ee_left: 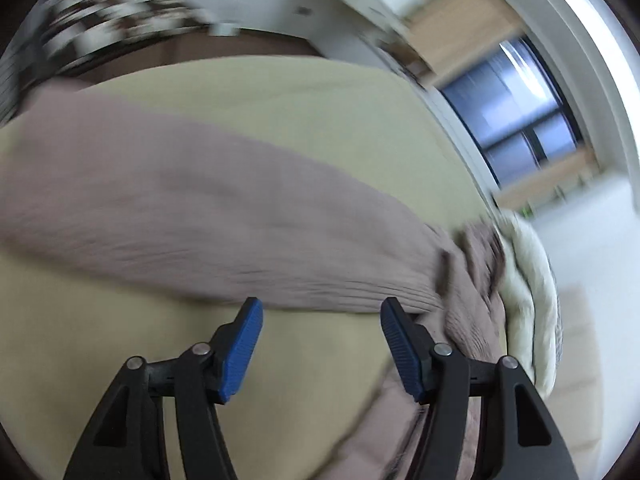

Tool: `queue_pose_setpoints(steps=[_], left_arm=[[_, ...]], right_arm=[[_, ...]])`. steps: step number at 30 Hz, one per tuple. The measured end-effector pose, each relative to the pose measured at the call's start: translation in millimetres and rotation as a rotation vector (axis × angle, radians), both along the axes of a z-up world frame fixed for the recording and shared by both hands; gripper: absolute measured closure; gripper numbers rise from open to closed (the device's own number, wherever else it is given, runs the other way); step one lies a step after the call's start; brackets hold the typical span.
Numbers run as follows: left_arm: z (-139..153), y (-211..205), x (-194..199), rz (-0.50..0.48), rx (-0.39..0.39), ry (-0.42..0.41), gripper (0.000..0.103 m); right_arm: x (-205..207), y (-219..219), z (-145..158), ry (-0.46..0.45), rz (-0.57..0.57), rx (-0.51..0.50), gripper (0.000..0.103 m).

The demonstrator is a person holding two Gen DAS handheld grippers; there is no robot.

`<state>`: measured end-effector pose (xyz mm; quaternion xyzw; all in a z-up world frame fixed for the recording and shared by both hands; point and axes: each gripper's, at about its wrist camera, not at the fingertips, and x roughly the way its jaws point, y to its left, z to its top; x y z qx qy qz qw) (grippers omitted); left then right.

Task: Fold large clothes

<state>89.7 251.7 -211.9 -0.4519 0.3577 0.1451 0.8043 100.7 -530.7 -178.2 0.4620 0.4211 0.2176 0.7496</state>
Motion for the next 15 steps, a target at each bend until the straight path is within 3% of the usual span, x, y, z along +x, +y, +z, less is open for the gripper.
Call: queue_pose_setpoints(steps=[3, 5, 8, 11, 13, 14, 15], left_arm=[[-24, 38, -65, 0.176, -0.126, -0.007, 0.036], [-38, 52, -84, 0.235, -0.170, -0.009, 0.036], [-54, 66, -86, 0.302, -0.237, -0.055, 0.036], [-60, 81, -74, 0.375, -0.257, -0.098, 0.036], [-64, 93, -65, 0.418, -0.276, -0.095, 0.051], [-64, 100, -63, 0.435, -0.284, -0.072, 0.077], [-63, 103, -60, 0.449, -0.303, -0.061, 0.081]], right_arm=[[-32, 21, -7, 0.035, 0.022, 0.021, 0.016], [-48, 32, -12, 0.055, 0.034, 0.040, 0.016], [-63, 45, -18, 0.093, 0.049, 0.030, 0.016], [-59, 55, -12, 0.081, 0.047, 0.015, 0.016], [-65, 51, -6, 0.074, 0.040, 0.016, 0.016], [-66, 49, -6, 0.071, 0.034, 0.016, 0.016], [-68, 45, -4, 0.069, 0.029, 0.014, 0.016]])
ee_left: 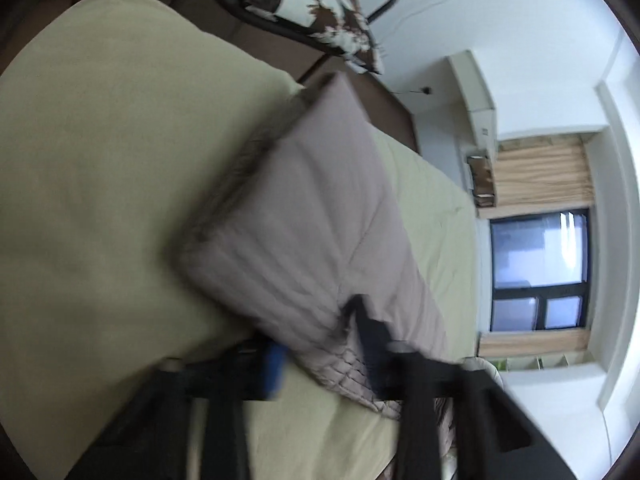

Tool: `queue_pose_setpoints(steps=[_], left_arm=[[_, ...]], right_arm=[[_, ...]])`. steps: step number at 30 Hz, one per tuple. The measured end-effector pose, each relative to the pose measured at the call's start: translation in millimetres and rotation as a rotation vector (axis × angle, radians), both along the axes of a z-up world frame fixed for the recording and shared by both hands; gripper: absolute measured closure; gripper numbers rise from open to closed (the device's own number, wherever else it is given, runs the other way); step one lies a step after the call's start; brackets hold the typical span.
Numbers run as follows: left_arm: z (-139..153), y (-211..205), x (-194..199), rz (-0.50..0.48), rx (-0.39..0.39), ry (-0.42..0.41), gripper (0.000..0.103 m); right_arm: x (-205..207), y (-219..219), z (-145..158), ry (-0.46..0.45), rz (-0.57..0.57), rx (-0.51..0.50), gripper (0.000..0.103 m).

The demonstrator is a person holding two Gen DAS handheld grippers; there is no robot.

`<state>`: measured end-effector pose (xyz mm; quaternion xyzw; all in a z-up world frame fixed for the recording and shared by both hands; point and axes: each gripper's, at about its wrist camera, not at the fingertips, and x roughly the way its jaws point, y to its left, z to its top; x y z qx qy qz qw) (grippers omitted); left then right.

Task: Fold large clothes

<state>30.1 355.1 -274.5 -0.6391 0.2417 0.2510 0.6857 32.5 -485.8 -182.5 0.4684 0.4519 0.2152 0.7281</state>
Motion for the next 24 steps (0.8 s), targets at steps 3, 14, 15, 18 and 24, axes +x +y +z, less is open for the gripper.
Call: queue_pose_setpoints(steps=[3, 14, 15, 18, 24], left_arm=[[49, -9, 21, -0.061, 0.126, -0.022, 0.085], [227, -239, 200, -0.762, 0.613, -0.288, 0.086], [224, -266, 213, -0.829, 0.620, -0.289, 0.086], [198, -344, 235, -1.004, 0.639, -0.262, 0.085], [91, -449, 245, -1.278, 0.571, -0.041, 0.063]], right_arm=[[-1, -11, 3, -0.013, -0.011, -0.002, 0.016], [-29, -53, -20, 0.004, -0.060, 0.036, 0.016], [-31, -58, -23, 0.007, -0.070, 0.038, 0.016], [-37, -74, -32, 0.016, -0.102, 0.048, 0.016], [-42, -91, -49, 0.039, -0.118, 0.061, 0.016]])
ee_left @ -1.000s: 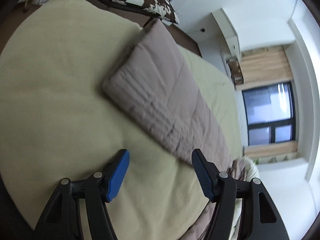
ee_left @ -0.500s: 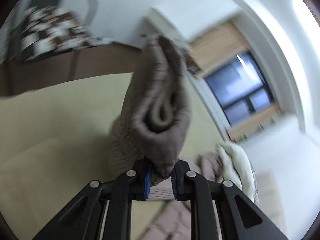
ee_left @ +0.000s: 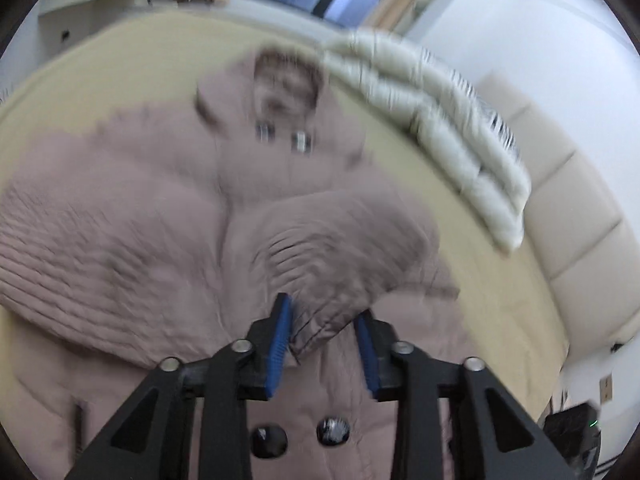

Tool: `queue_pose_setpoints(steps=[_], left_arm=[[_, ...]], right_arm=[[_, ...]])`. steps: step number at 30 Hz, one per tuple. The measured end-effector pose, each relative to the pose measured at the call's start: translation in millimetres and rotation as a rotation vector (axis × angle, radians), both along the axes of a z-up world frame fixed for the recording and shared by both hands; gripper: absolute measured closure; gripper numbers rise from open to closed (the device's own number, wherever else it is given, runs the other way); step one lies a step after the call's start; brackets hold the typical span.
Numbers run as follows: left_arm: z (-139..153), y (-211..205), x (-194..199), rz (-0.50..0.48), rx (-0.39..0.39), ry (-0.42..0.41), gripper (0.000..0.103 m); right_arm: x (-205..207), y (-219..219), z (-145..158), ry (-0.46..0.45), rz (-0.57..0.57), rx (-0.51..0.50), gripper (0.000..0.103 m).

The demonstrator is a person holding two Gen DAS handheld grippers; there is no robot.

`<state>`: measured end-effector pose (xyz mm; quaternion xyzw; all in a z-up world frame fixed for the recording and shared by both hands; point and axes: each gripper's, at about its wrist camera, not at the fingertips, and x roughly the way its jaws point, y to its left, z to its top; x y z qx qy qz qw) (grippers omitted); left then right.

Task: Fold large clothes

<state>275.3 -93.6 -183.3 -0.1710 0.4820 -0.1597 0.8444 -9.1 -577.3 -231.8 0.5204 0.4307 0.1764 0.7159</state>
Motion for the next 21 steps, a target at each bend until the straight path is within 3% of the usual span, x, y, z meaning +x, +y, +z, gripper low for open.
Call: queue_pose_setpoints(steps=[2, 5, 9, 13, 19, 21], left_arm=[[-17, -8, -4, -0.015, 0.037, 0.056, 0.062], [-4, 1, -21, -0.026, -0.028, 0.036, 0.043], [16, 31, -61, 0.051, -0.106, -0.071, 0.029], [20, 77, -85, 0.157, -0.143, -0.061, 0.029], [10, 128, -116, 0.225, -0.152, -0.012, 0.029], [3, 138, -123, 0.240, -0.158, 0.002, 0.029]], right_arm=[[5, 2, 1, 0.001, 0.009, -0.007, 0.016], [14, 11, 6, -0.018, 0.024, 0.008, 0.016], [42, 38, 18, -0.013, 0.082, 0.033, 0.016], [82, 82, 22, 0.018, 0.186, 0.038, 0.016], [139, 109, -1, 0.092, 0.163, 0.076, 0.017], [156, 112, -7, 0.082, 0.154, 0.093, 0.029]])
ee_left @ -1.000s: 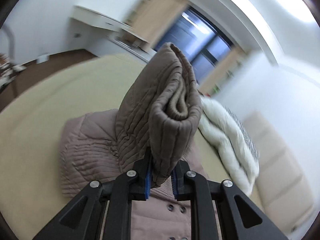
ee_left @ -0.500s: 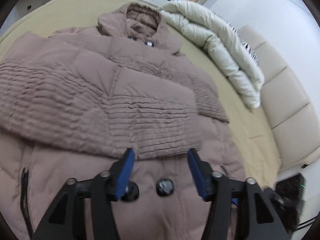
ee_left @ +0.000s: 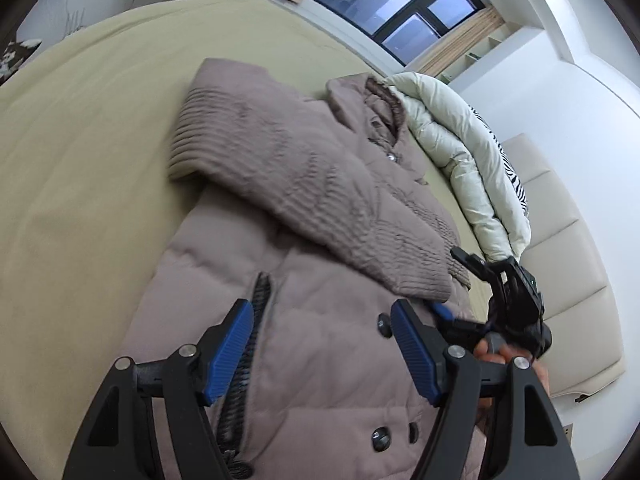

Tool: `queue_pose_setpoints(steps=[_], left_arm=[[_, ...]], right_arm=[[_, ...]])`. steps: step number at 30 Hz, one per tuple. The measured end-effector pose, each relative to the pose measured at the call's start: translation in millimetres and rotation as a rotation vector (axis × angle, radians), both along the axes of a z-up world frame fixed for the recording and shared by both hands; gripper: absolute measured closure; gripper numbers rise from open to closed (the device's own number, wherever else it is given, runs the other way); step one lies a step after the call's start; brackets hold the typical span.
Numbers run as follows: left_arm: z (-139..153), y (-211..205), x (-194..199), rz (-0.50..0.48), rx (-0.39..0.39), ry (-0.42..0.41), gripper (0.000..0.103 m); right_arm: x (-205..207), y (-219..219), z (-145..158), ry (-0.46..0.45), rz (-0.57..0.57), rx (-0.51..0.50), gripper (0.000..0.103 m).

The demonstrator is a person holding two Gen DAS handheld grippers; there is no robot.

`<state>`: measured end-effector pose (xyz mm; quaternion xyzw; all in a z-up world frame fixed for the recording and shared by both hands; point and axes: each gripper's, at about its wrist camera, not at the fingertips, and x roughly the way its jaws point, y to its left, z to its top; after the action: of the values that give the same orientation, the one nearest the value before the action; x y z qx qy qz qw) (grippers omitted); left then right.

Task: Fold large clothes

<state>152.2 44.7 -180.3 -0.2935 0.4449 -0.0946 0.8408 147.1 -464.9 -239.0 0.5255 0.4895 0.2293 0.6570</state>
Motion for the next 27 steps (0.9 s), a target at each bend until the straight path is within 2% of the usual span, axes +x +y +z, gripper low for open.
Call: queue_pose_setpoints(steps=[2, 4, 8, 10, 12, 16, 19, 22, 26, 27], left_arm=[[-4, 7, -5, 0.010, -0.009, 0.005, 0.029], [-4, 12, -8, 0.018, -0.010, 0.001, 0.029], [-4, 17, -6, 0.034, 0.013, -0.010, 0.029], [-5, 17, -3, 0.040, 0.014, -0.014, 0.029], [-3, 18, -1, 0.045, 0.035, -0.022, 0.029], [-2, 18, 13, 0.074, 0.082, -0.030, 0.029], [3, 16, 35, 0.122, 0.146, -0.046, 0.025], [10, 12, 66, 0.186, 0.213, -0.073, 0.021], [6, 8, 111, 0.231, 0.281, -0.070, 0.022], [3, 9, 119, 0.241, 0.290, -0.067, 0.027]], right_arm=[[12, 2, -3, 0.013, 0.002, -0.026, 0.053], [15, 5, 5, -0.004, 0.019, -0.081, 0.070], [15, 16, 29, -0.063, 0.070, -0.251, 0.080], [15, 25, 52, -0.116, 0.090, -0.335, 0.082], [17, 36, 88, -0.209, 0.115, -0.363, 0.083], [30, 47, 166, -0.371, 0.122, -0.250, 0.084], [46, 52, 236, -0.489, 0.117, -0.128, 0.084], [55, 58, 297, -0.601, 0.133, -0.067, 0.084], [64, 62, 352, -0.704, 0.132, -0.019, 0.084], [65, 61, 361, -0.725, 0.125, -0.021, 0.084]])
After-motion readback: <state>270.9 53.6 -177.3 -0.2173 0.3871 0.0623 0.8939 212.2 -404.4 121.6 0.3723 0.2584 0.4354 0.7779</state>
